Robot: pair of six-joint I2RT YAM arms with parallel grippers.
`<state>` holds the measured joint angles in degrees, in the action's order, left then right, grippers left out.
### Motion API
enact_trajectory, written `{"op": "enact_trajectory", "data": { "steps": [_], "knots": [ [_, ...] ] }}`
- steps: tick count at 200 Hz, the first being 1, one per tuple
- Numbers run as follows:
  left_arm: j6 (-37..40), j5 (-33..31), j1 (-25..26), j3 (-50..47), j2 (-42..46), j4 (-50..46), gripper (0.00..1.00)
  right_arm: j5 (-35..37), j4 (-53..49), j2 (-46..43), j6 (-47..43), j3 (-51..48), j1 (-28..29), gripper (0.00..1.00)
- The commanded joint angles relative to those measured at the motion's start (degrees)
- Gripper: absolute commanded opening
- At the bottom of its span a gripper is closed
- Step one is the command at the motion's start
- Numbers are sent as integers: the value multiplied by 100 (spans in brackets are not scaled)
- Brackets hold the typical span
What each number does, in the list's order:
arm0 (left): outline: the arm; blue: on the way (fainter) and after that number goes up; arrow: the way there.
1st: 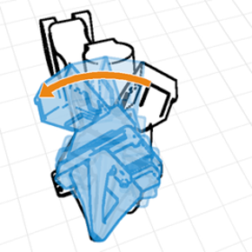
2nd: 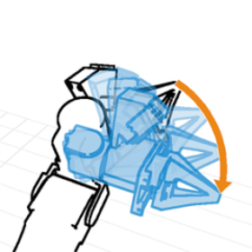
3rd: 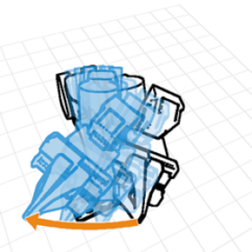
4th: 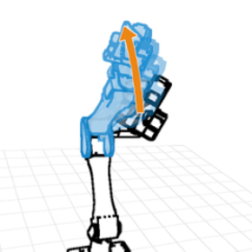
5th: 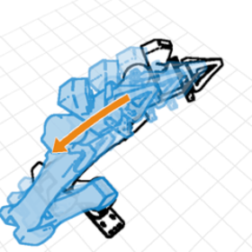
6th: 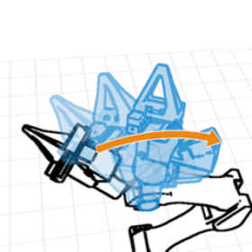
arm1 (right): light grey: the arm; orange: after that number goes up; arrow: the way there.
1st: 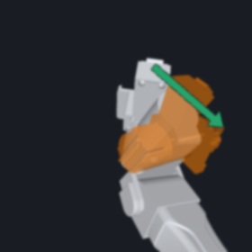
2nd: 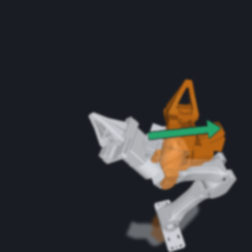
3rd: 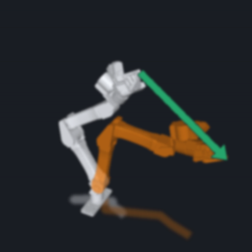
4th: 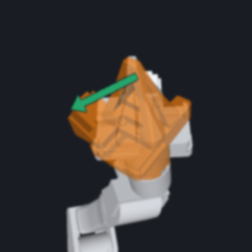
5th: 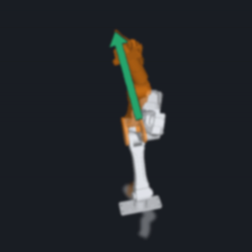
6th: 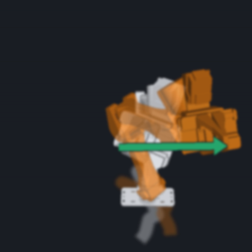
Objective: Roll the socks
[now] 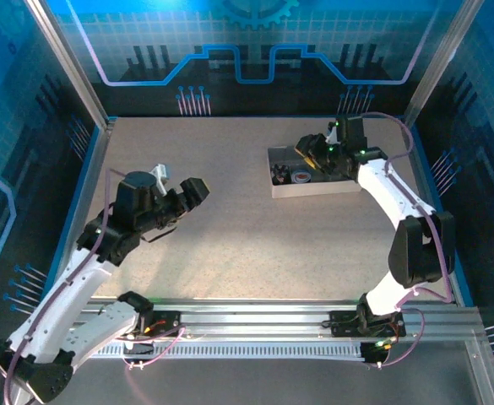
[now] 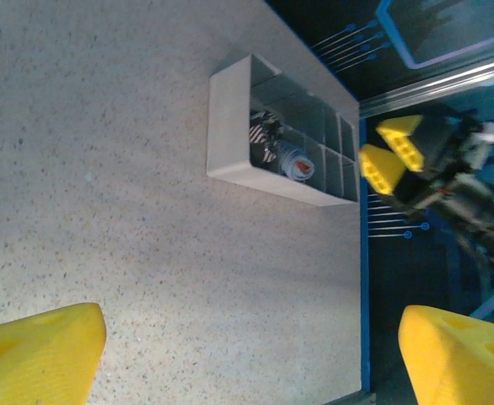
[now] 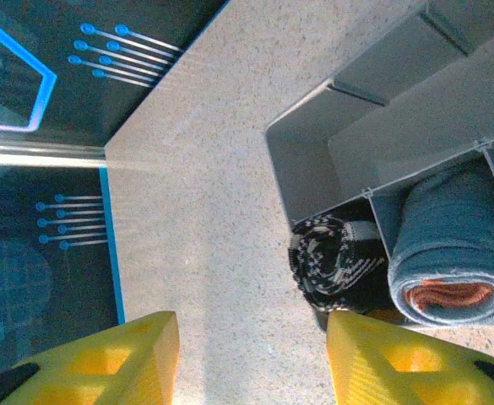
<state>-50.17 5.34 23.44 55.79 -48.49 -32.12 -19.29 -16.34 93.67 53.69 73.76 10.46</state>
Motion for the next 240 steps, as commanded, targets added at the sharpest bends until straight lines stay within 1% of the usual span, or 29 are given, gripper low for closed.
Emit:
{"op": "enact_trajectory", "data": {
  "steps": [1,21,38,88,105,116,135,145,157,166,171,173,198,208,215,223,230,231,233,234,236,237,238,240],
  "knots": [
    [787,-280,29,179,326,308,92,-320,896,337,-48,-416,70,50],
    [1156,-473,28,162,592,388,93,-325,991,583,-76,-287,73,51],
    [1312,-607,27,151,775,353,94,-284,938,874,-104,-124,73,51],
    [1170,-671,25,108,970,180,94,-255,1001,1627,-33,221,90,51],
    [1150,-703,22,121,991,156,95,-273,935,1738,0,343,87,51],
    [1163,-738,24,155,991,98,95,-290,941,1644,12,373,95,51],
    [1176,-863,24,233,982,-100,97,-22,687,1187,-160,436,155,53],
    [1131,-1013,29,297,982,-274,99,287,402,825,-327,503,203,55],
    [1007,-1238,19,414,952,-577,99,831,-102,331,-643,603,291,66],
    [846,-1445,-2,543,886,-884,99,1285,-530,-79,-894,683,342,82],
    [790,-1524,-4,605,828,-1049,99,1462,-717,-278,-1040,711,356,97],
    [777,-1551,-12,632,807,-1103,99,1507,-782,-349,-1097,722,353,100],
    [858,-1556,-101,694,661,-1332,99,2329,-1949,-1254,-1656,738,246,100],
    [920,-1684,-112,712,657,-1437,99,2630,-2338,-1650,-1775,586,149,100],
    [968,-1879,-123,721,654,-1573,99,2969,-2615,-1948,-1844,461,119,100],
    [929,-2331,-122,767,625,-1904,99,3517,-2802,-2379,-1952,191,159,100],
    [665,-3031,-121,813,552,-2349,99,3933,-2696,-2789,-2017,-273,200,100],
    [618,-3257,-121,813,543,-2443,99,3977,-2631,-2852,-2050,-370,215,100],
    [483,-3355,-121,826,514,-2592,99,4073,-2500,-2994,-2140,-549,218,100],
    [417,-3617,-121,826,497,-2661,99,4113,-2402,-3069,-2190,-631,224,100],
    [308,-3814,-125,821,474,-2829,99,4204,-2280,-3200,-2291,-856,240,100],
    [232,-3814,-123,813,460,-2889,99,4249,-2151,-3286,-2341,-951,243,100],
    [177,-4055,-122,813,448,-2946,99,4293,-2047,-3365,-2413,-1043,254,100],
    [92,-4220,-121,792,431,-3038,99,4410,-1820,-3529,-2523,-1301,261,100]
  ]
}}
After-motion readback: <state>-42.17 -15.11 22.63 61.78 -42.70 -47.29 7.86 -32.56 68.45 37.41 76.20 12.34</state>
